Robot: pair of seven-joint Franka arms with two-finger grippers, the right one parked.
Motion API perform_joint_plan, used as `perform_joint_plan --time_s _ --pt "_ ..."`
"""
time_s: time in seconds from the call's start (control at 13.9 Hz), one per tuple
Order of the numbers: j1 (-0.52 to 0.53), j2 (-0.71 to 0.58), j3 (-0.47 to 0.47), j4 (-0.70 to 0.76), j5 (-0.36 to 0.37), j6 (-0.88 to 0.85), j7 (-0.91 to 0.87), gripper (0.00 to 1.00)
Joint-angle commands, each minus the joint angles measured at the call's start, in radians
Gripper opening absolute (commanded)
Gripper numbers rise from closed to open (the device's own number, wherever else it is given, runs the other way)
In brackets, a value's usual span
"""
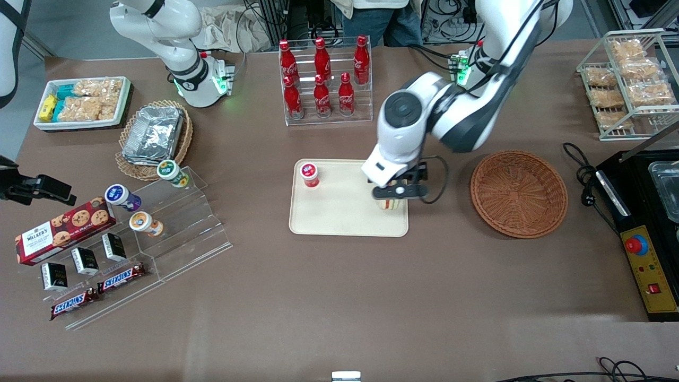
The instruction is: Place sandwich from basket to tray
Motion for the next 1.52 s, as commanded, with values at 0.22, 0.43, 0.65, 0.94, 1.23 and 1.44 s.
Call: perform_joint_plan --time_s 0.22,0.43,0.65,0.94,1.23,1.44 --pt "0.087 -0.078 -0.002 0.187 -0.036 -0.294 0.037 1.00" --pt "0.169 -0.141 -0.002 0.180 -0.048 -0.375 0.286 1.00" --pt "0.205 -0.209 0.080 0.160 -0.093 -0.428 0.498 1.00" --pt "0.202 -0.344 0.231 0.044 -0.136 -0.440 0.776 1.00" --pt "0.203 -0.446 0.274 -0.041 -0.128 -0.418 0.782 1.00" --pt "0.210 -0.444 0.277 -0.027 -0.137 -0.438 0.785 1.00"
